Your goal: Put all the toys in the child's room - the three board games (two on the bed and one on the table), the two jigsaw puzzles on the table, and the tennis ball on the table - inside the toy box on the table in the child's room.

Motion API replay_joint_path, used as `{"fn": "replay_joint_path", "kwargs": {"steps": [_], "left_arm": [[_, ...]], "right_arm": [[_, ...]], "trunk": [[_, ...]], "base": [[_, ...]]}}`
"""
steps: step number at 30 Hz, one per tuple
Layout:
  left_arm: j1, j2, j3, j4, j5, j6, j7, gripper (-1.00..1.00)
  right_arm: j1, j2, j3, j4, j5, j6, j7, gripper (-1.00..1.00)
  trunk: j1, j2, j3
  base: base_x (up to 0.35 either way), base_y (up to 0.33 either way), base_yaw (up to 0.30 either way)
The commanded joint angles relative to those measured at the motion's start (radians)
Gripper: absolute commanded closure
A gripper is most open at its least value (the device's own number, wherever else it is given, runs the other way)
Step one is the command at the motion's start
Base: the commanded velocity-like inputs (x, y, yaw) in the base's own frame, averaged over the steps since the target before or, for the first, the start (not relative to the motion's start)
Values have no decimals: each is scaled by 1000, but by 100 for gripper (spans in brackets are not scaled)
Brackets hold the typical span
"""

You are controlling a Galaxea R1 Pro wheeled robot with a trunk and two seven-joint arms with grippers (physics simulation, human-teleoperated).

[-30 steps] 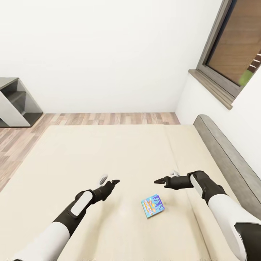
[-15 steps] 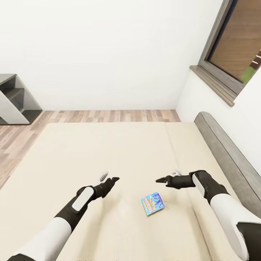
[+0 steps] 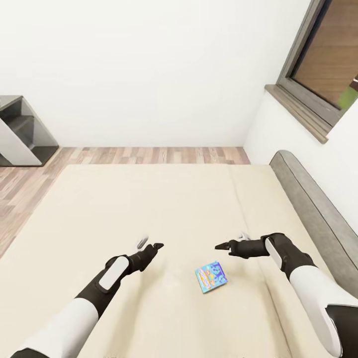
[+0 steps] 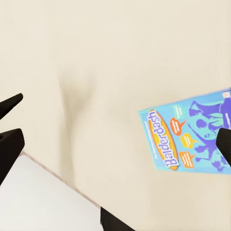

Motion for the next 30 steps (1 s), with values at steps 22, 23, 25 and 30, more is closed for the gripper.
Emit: {"fn": "replay_joint_path", "kwargs": {"steps": [22, 23, 25, 30], "left_arm": [[3, -8, -11, -3, 3, -2, 4, -100], [3, -9, -11, -4, 3, -2, 4, -100], [3, -9, -10, -4, 3, -2, 4, -100], [3, -9, -10, -4, 3, -2, 4, -100]], "right_arm": [[-5, -2, -2, -17, -8, 6, -8, -100], [-5, -3, -2, -18, -8, 6, -9, -100], [-6, -2, -3, -20, -8, 6, -9, -100], [-7, -2, -3, -22, -8, 6, -10, -100]], "trunk": [[0, -1, -37], [0, -1, -38], [0, -1, -41], [0, -1, -49]], "base": [[0, 0, 85], [0, 0, 90], [0, 0, 90], [0, 0, 91]]}}
